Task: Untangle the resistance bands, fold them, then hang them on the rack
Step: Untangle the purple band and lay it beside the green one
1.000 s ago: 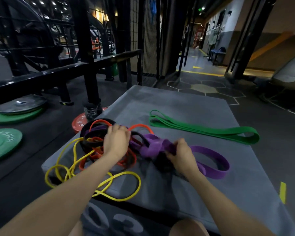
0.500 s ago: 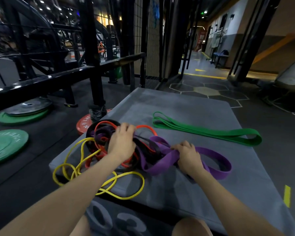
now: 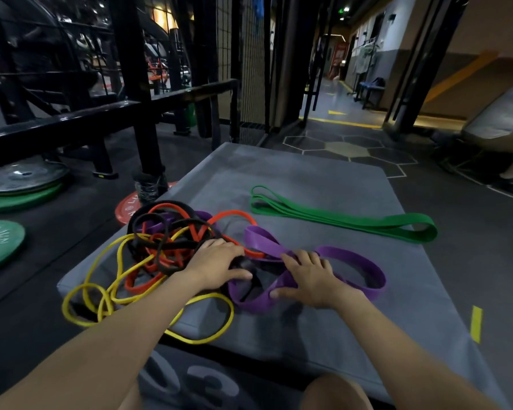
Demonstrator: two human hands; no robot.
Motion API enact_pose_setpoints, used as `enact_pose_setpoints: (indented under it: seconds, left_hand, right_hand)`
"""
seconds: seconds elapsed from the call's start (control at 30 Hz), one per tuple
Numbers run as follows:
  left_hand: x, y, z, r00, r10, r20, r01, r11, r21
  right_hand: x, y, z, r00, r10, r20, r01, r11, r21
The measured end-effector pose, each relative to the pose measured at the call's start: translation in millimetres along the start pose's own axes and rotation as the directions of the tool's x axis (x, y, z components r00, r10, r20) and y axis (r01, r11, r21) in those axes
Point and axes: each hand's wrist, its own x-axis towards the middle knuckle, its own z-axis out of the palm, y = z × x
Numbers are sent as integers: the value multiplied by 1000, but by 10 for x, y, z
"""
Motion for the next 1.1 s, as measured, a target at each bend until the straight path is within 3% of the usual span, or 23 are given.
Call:
enact_pose_setpoints:
  seconds: [0.1, 0.17, 0.3, 0.37, 0.47, 0.53, 0.63, 0.7, 0.77, 0.83, 0.9, 0.93, 1.0, 1.1]
  left_hand:
    - [19, -44, -101, 980, -99, -170, 52, 964, -260]
    - [21, -83, -202, 943, -179, -281, 84, 943, -322]
    - [-76, -284, -488, 749, -410, -520, 295, 909, -293]
    - [-164, -454, -604, 662, -528, -531, 436, 848, -300]
    - [-282, -661, -638, 626, -637, -449, 610, 759, -227]
    - [-312, -721, -561, 651, -576, -495, 639, 767, -53]
    - [-204, -695, -415, 786, -222, -577, 426, 871, 245]
    - [-100, -604, -397, 883, 36, -469, 196, 879, 436]
    - [-20, -516, -423, 940, 145, -309, 13, 889, 457]
    - [84, -483, -352, 986, 73, -152, -25, 955, 295]
    - [177, -436, -291, 996, -91, -23, 91, 996, 12]
    - [230, -411, -244, 994, -102, -26, 101, 994, -51]
    - [321, -333, -151, 996, -70, -59, 67, 996, -60]
    - [465, -279, 11, 999, 1, -42, 3, 996, 93]
  right_hand:
    - [57, -51, 40, 981, 51, -186, -60, 997, -44]
    - [99, -98, 47, 951, 118, -284, -131, 991, -26]
    - [165, -129, -4, 860, 275, -430, -241, 961, 133]
    - [191, -130, -33, 839, 313, -446, -266, 949, 168]
    - [266, -198, -1, 825, 309, -473, -325, 944, 49]
    - [312, -258, -6, 797, 221, -562, -295, 955, -43]
    - [307, -341, -94, 846, 69, -529, -207, 956, -207]
    - [313, -373, -147, 905, 51, -423, -191, 936, -296]
    - [307, -385, -184, 908, -4, -419, -162, 919, -359]
    - [333, -358, -163, 930, 0, -368, -115, 950, -291]
    - [401, -311, -111, 970, 1, -242, -40, 987, -156]
    - [430, -280, -94, 978, 6, -208, -26, 996, -89]
    - [482, -197, -70, 982, 9, -190, -12, 1000, -13]
    - [522, -91, -46, 984, 7, -179, 1, 999, 45]
